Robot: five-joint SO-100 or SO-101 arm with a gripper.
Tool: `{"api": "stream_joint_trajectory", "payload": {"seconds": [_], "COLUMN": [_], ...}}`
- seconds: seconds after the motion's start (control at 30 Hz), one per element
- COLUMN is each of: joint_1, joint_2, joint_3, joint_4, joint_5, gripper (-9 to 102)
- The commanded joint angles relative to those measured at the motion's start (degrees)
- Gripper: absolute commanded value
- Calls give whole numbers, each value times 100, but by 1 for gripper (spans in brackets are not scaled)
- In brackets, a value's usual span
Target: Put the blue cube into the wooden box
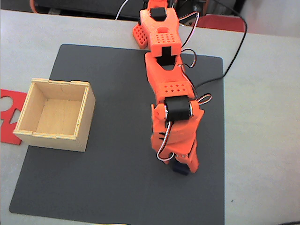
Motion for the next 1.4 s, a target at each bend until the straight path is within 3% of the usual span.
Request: {"api": "stream_joint_trajectory", "payload": {"seconds": [0.0, 0.03, 0.07, 0.33, 0.53, 0.83, 1.2, 1.37], "joint_1": [35, 35, 35, 422, 1397, 2733, 2786, 2610], "joint_2": [-18, -35, -53, 308, 1072, 677, -325, -598], "joint_3": [-211, -211, -211, -1336, -1345, -1345, -1354, -1354], "joint_4": [-167, -246, -290, 105, 149, 202, 501, 554], "joint_5": [-53, -18, 0, 571, 1046, 1222, 1406, 1459], "gripper": [9, 1, 0, 0, 0, 0, 0, 16]}}
